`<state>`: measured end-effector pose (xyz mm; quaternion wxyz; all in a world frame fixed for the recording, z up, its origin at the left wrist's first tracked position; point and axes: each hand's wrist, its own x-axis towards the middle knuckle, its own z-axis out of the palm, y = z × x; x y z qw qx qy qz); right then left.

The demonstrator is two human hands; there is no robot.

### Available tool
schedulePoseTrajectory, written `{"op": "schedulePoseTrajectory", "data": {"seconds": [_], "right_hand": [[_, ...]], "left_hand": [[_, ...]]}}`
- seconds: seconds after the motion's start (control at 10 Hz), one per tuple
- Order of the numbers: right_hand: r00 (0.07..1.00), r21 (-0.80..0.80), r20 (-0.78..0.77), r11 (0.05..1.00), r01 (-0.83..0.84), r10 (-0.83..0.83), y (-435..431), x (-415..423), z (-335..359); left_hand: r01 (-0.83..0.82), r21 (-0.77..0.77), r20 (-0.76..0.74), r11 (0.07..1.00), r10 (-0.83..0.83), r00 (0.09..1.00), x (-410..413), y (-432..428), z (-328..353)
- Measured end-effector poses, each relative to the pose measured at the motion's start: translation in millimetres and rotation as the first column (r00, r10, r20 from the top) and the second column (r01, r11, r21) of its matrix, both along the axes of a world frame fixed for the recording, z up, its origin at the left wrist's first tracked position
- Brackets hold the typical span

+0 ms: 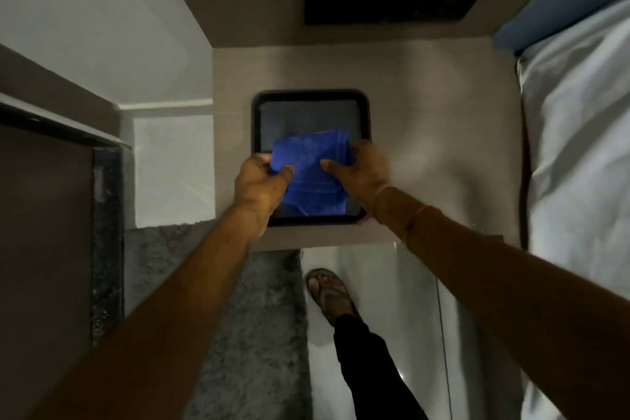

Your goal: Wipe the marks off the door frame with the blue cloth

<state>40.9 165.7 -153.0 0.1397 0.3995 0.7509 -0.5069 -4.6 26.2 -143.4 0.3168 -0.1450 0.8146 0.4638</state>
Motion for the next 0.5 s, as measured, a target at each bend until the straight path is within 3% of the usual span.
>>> {"op": "schedulePoseTrajectory", "data": {"seconds": [0.2, 0.3, 0.5], "right_hand": [[0.998, 0.148, 0.038, 0.988, -0.045, 0.04, 10, -2, -38], [0.988, 0.165, 0.102, 0.977, -0.134, 0.118, 11, -2, -37], [0.963, 0.268, 0.067, 0.925, -0.27, 0.262, 0, 10, -12]], "left_hand": [[0.21, -0.177, -0.128, 0.962, -0.234, 0.964, -3, 18, -36], [0.312, -0.223, -0.06, 0.923, -0.332, 0.941, -6, 17, -35], [0.353, -0.305, -0.212, 0.885, -0.425, 0.88, 0, -2, -11]]}}
